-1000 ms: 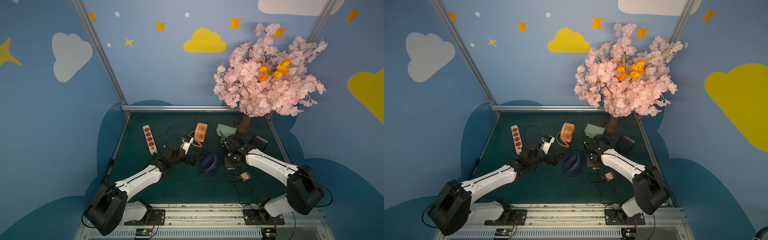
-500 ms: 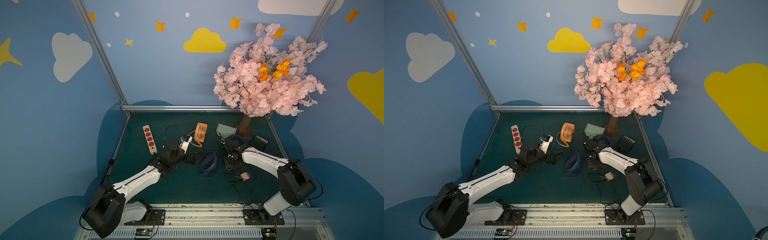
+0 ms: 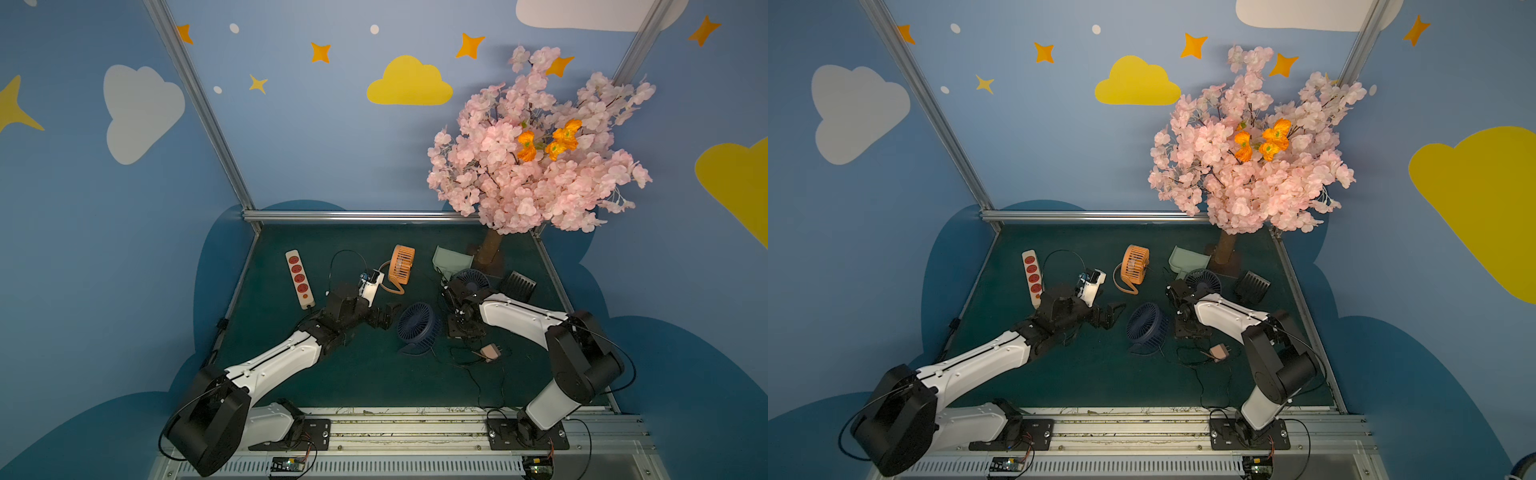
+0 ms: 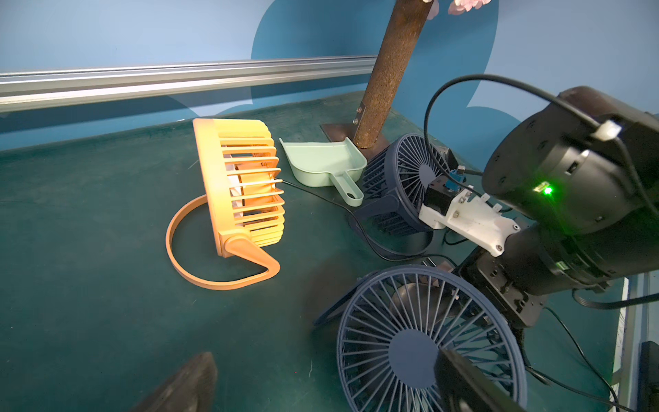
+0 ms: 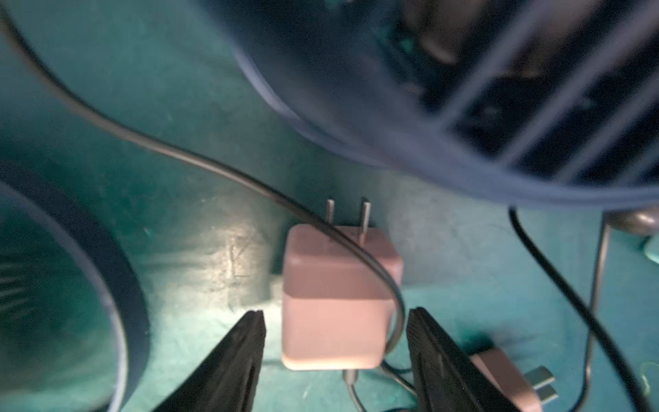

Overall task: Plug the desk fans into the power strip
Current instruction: Pick up the plug from the center of the board.

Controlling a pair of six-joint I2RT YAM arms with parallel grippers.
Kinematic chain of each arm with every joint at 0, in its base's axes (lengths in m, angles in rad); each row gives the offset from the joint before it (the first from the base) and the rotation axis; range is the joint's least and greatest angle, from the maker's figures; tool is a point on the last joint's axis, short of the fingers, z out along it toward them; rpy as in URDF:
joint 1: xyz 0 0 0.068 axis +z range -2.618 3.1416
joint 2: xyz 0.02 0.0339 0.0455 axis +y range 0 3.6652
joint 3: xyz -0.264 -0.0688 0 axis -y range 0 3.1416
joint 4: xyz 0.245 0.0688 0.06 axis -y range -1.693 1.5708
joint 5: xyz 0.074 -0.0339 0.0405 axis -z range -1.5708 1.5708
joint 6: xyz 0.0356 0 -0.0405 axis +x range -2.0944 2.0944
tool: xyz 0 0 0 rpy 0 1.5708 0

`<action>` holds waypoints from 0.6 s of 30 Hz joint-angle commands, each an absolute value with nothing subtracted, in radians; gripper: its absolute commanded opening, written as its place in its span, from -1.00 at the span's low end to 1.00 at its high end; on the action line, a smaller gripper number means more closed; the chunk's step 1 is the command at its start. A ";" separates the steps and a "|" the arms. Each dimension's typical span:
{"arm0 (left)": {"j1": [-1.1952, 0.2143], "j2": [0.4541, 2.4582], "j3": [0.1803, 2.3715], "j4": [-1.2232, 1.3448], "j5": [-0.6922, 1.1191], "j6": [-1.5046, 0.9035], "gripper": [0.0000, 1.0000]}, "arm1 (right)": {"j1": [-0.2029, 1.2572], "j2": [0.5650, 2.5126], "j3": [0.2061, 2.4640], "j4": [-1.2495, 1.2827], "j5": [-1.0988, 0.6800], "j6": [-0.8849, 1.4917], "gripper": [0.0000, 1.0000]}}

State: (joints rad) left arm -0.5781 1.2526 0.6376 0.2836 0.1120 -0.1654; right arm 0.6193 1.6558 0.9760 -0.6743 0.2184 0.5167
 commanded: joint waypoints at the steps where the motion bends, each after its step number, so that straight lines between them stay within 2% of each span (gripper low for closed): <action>1: -0.580 1.248 0.629 0.286 0.109 -0.178 1.00 | 0.629 1.697 0.980 -0.651 0.200 0.520 0.34; 8: -0.579 1.239 0.616 0.288 0.108 -0.185 1.00 | 0.644 1.731 0.986 -0.624 0.203 0.515 0.30; 11: -0.580 1.232 0.612 0.291 0.105 -0.190 1.00 | 0.644 1.729 0.979 -0.608 0.219 0.512 0.08; 14: -0.580 1.218 0.630 0.288 0.124 -0.188 1.00 | 0.644 1.671 0.981 -0.627 0.226 0.505 -0.06; 18: -0.581 1.194 0.684 0.281 0.199 -0.186 1.00 | 0.625 1.526 1.011 -0.672 0.151 0.498 -0.08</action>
State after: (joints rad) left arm -0.5781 1.2243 0.6300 0.2790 0.1349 -0.1844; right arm 0.6353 1.6341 0.9821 -0.6376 0.1932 0.5087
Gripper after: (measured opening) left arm 0.999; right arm 0.479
